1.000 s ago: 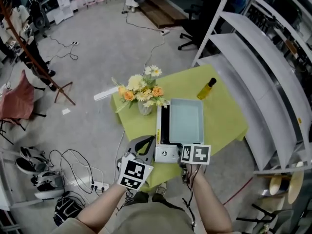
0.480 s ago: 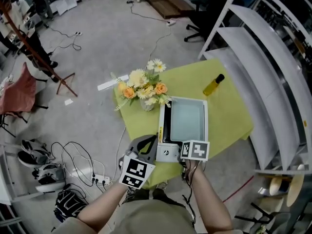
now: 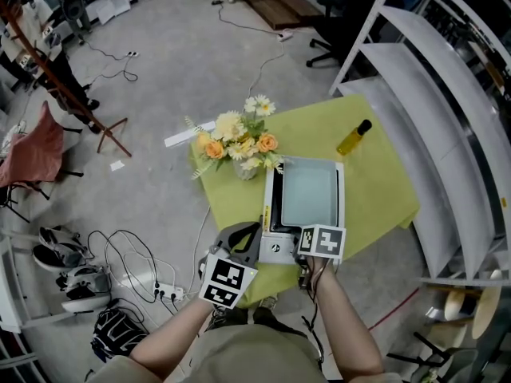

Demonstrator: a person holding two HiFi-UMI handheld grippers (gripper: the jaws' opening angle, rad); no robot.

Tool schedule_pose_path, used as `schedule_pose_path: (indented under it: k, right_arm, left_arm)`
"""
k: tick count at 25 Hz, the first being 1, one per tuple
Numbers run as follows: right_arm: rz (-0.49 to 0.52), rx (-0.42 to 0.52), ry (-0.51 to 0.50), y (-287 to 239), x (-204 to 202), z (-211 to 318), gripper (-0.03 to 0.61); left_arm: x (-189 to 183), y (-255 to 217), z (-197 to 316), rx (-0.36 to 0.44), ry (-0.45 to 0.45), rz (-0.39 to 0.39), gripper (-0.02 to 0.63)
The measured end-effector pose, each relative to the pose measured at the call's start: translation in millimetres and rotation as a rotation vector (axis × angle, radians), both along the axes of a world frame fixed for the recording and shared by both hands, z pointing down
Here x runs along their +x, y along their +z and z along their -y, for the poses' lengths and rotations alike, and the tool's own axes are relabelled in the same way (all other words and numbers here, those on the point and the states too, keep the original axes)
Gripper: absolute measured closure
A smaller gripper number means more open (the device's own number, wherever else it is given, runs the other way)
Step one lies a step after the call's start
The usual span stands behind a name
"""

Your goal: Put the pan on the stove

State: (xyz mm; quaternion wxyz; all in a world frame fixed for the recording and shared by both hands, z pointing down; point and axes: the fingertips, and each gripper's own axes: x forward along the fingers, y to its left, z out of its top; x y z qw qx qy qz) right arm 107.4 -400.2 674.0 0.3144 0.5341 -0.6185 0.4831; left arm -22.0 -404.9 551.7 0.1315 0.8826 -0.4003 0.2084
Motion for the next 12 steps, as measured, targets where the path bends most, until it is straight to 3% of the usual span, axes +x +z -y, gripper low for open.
schedule_pose_path:
  k: [2, 4, 10, 12]
  right_arm:
    - [0.020, 0.013, -0.018, -4, -5, 0, 0.291]
    - [0.033, 0.023, -0.025, -9, -6, -2, 0.268]
    - [0.076, 0.064, -0.030, -32, 6, -17, 0.270]
    - [0.053, 0.104, -0.066, -44, 10, -22, 0.323]
  left_arm:
    - [-2, 0, -2, -0.005, 0.000, 0.005, 0.608]
    - [-2, 0, -3, -0.007, 0.000, 0.008, 0.607]
    - [0, -12, -7, 0.015, 0.003, 0.009, 0.607]
    - [0, -19, -7, 0.030, 0.001, 0.010, 0.608]
